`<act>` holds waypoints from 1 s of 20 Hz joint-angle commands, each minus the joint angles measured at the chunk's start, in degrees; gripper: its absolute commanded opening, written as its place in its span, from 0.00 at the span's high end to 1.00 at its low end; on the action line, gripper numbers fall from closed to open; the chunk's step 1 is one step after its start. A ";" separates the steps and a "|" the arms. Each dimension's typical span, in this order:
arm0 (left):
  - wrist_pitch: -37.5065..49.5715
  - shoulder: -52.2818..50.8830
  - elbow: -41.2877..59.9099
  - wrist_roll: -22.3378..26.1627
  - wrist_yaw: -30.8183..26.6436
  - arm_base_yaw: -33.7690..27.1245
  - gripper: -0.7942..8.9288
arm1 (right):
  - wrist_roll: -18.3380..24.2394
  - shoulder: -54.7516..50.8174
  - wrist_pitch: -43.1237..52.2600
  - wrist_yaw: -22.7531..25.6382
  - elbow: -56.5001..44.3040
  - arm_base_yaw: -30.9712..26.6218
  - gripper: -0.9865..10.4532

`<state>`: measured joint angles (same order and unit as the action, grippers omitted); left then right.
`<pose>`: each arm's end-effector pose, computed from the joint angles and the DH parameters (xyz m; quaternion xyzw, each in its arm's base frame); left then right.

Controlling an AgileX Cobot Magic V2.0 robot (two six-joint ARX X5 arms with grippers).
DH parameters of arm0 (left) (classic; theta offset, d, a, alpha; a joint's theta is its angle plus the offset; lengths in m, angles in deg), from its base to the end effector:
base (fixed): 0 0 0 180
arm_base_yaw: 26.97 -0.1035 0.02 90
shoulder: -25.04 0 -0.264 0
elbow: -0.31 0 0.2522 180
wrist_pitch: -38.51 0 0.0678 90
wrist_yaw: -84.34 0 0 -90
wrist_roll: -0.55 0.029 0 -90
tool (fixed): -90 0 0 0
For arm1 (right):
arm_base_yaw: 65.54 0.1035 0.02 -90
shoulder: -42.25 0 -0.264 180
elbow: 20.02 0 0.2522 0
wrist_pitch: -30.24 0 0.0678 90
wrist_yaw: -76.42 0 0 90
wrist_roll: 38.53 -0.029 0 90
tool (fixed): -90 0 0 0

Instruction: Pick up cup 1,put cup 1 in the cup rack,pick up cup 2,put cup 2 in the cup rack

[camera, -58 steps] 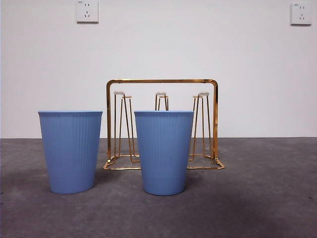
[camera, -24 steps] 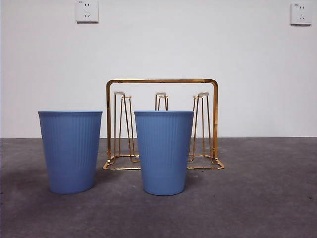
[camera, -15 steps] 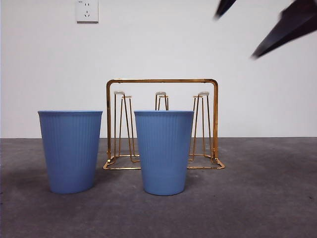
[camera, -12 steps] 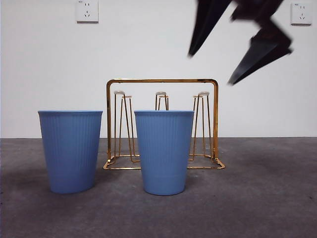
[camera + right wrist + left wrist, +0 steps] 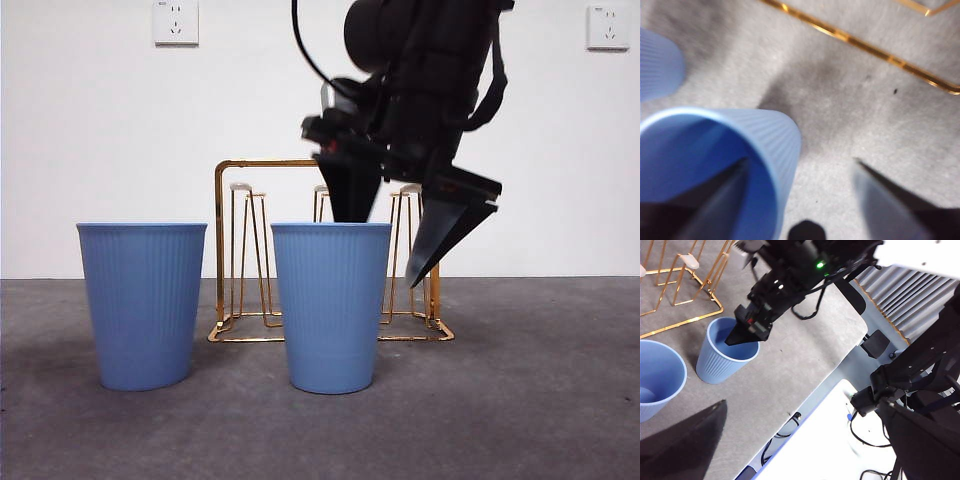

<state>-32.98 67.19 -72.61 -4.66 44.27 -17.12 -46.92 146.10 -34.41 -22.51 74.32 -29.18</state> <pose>0.1011 -0.0401 0.3533 -0.1560 0.3477 -0.4519 0.8066 0.2858 0.2160 0.2254 -0.0887 0.6066 0.2635 0.7448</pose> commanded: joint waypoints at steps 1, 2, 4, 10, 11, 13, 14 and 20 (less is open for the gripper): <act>0.46 0.42 -0.11 -0.55 0.20 0.66 0.29 | 0.87 0.55 0.52 -0.24 0.26 0.13 0.86; 0.50 0.72 -0.11 -0.55 0.22 0.94 0.29 | 1.95 0.55 0.57 -0.72 0.26 0.37 0.91; 0.94 1.33 -0.11 -0.66 0.22 1.57 0.29 | 3.67 0.50 -0.22 -0.68 0.26 0.42 0.93; 10.29 2.91 -0.11 -6.75 3.08 2.03 0.31 | 6.91 -7.43 -5.09 0.28 0.26 0.35 0.93; 12.76 3.26 -0.11 -8.50 3.17 2.36 0.31 | 6.88 -11.76 -4.96 1.55 0.26 0.33 0.93; 18.03 4.37 -0.11 -12.63 3.13 3.58 0.31 | 6.73 -21.31 -3.82 3.76 0.28 0.33 0.93; 20.87 5.01 -0.11 -14.82 2.97 4.48 0.31 | 6.25 -25.94 -2.69 4.52 0.26 0.39 0.93; 48.83 13.07 -0.11 -32.92 -1.31 17.79 0.31 | 5.95 -50.84 8.20 10.21 0.26 0.44 0.93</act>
<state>14.07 80.24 -72.61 -32.92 42.85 0.16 -40.78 94.89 -26.28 -12.41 74.71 -28.85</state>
